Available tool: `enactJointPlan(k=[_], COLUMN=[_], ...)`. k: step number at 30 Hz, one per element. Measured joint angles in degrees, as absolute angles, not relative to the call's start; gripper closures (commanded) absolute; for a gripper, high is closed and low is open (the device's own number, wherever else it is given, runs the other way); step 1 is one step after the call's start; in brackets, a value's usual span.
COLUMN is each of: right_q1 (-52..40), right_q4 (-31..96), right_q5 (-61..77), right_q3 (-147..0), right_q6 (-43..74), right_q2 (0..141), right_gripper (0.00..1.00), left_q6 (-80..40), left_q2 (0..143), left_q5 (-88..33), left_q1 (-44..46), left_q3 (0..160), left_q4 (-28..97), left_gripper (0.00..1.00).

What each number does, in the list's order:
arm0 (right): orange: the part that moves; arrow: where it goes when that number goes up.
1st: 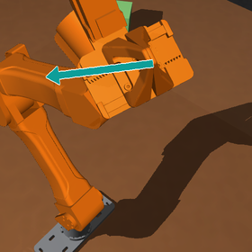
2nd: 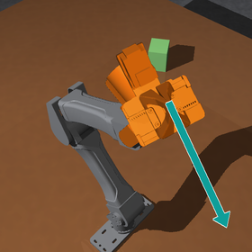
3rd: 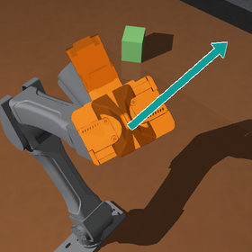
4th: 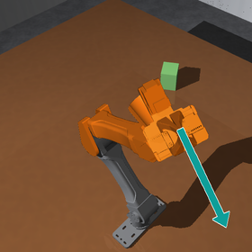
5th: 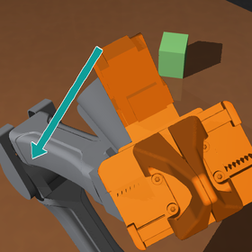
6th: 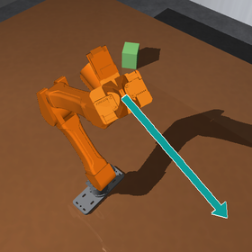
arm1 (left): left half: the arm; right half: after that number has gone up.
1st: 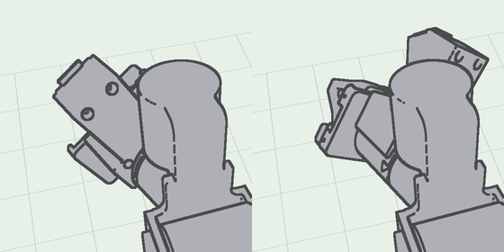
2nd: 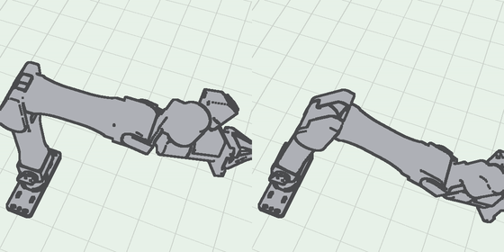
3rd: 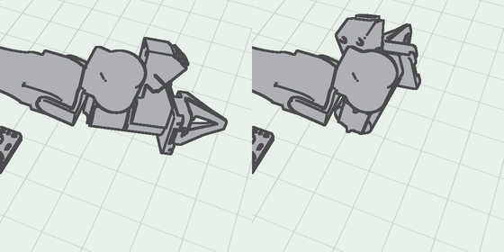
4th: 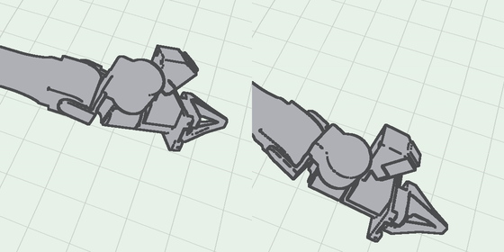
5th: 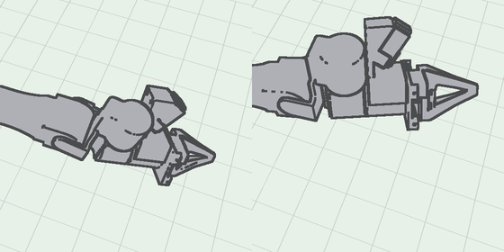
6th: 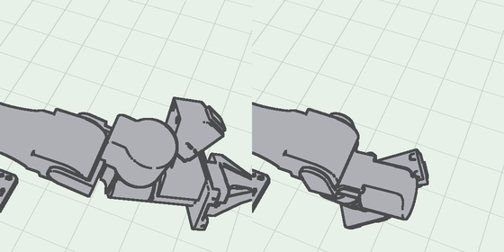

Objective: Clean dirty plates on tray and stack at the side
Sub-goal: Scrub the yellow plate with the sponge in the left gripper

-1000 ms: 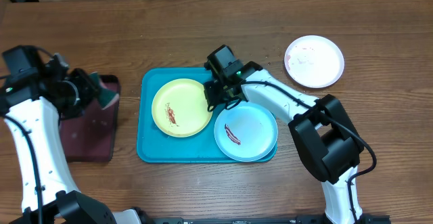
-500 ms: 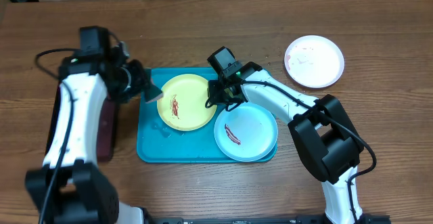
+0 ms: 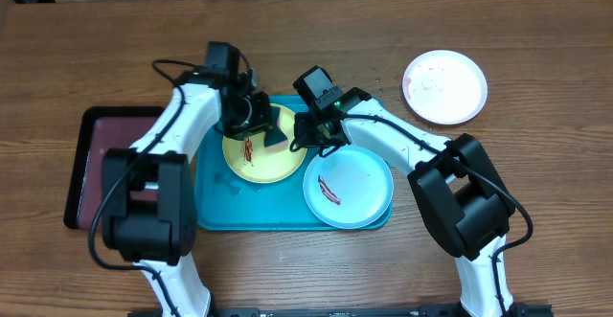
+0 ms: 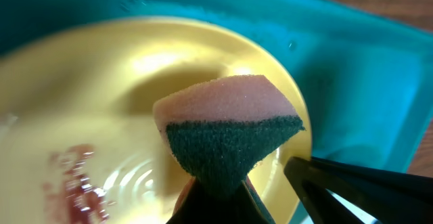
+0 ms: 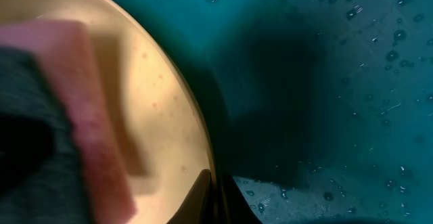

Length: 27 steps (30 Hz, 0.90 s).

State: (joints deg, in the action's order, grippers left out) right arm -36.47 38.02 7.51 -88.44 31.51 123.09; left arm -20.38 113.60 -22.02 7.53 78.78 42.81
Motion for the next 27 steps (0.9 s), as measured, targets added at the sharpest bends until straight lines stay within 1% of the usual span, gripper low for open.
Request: enactJointPlan(k=[7, 19, 22, 27], right_q1=[-36.5, -36.9, -37.4, -37.1], right_q4=[38.0, 37.0, 36.9, 37.8], right_q5=[7.2, 8.2, 8.8, 8.0], right_q3=[-88.4, -88.4, -88.4, -88.4], right_q6=[31.5, 31.5, 31.6, 31.7], right_q2=[123.1, 123.2, 123.2, 123.2], right_gripper=[0.96, 0.96, 0.96, 0.96], left_q6=[-20.4, -20.6, -21.2, -22.8], left_q2=[116.4, 116.5, 117.4, 118.2], left_q5=[-15.3, 14.0, 16.3, 16.8], left_q1=[8.2, 8.7, 8.7, 8.2], left_q3=[78.9, 81.1, 83.6, 94.0], left_q4=[45.3, 54.2, 58.0, 64.6], left_gripper=[0.96, 0.96, 0.96, 0.96])
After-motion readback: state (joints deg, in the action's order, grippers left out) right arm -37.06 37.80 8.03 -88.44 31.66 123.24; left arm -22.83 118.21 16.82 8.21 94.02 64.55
